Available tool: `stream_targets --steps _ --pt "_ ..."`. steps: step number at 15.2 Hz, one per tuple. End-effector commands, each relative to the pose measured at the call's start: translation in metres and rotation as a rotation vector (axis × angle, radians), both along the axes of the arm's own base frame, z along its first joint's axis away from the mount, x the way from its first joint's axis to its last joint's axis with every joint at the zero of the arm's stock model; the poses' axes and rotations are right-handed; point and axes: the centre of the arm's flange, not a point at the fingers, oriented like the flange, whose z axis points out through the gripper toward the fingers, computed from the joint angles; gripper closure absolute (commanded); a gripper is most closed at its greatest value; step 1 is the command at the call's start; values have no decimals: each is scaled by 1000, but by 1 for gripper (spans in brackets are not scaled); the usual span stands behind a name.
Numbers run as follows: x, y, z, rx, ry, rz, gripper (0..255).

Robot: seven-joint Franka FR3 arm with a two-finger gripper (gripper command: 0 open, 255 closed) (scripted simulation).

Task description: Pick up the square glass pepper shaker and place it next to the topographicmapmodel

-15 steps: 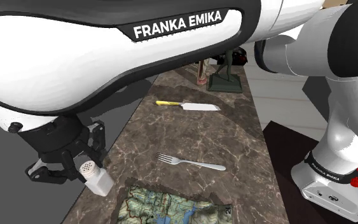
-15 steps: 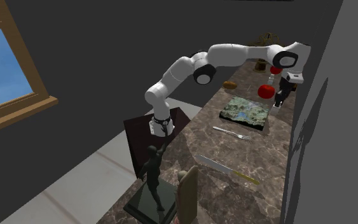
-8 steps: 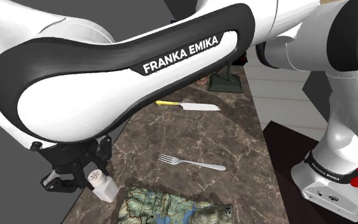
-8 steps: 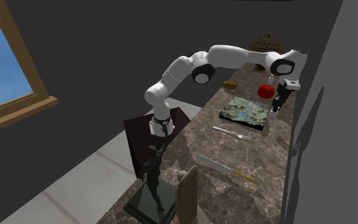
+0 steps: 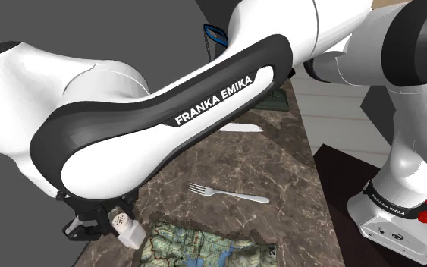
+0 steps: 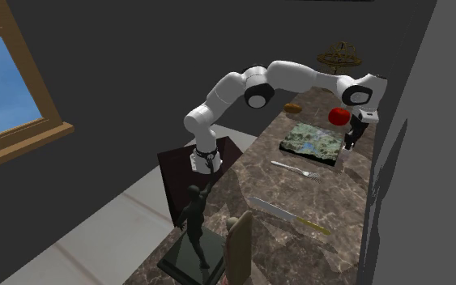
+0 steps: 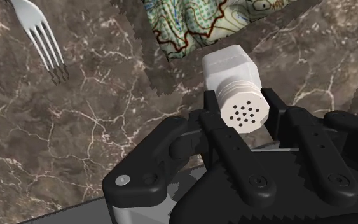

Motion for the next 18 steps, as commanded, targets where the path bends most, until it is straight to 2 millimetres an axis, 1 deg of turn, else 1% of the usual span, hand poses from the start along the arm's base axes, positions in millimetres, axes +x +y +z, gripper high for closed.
stream_targets --steps 1,3,4,11,12,17,18 --pt "1 0 -10 0 0 0 255" --pt "1 0 -21 0 0 0 255" --pt "1 0 -23 0 0 0 255" --pt "1 0 -23 0 0 0 255" --pt "1 0 -23 0 0 0 0" --pt "1 0 -23 0 0 0 0" --pt "1 0 -10 0 0 0 0"
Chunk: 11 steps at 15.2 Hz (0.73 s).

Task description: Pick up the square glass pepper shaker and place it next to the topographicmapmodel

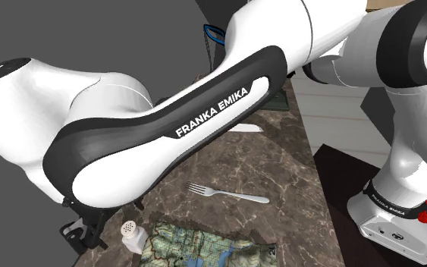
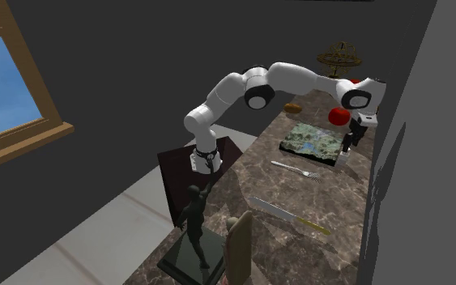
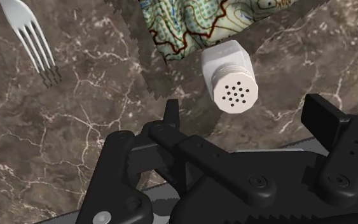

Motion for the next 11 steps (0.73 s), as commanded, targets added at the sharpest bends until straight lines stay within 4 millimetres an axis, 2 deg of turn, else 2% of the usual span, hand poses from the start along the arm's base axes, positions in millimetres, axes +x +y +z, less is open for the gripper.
stream_targets --steps 1,3,11 --pt "-1 1 20 0 0 0 0" --pt "-1 2 43 0 0 0 0" --pt "-1 2 43 0 0 0 0"
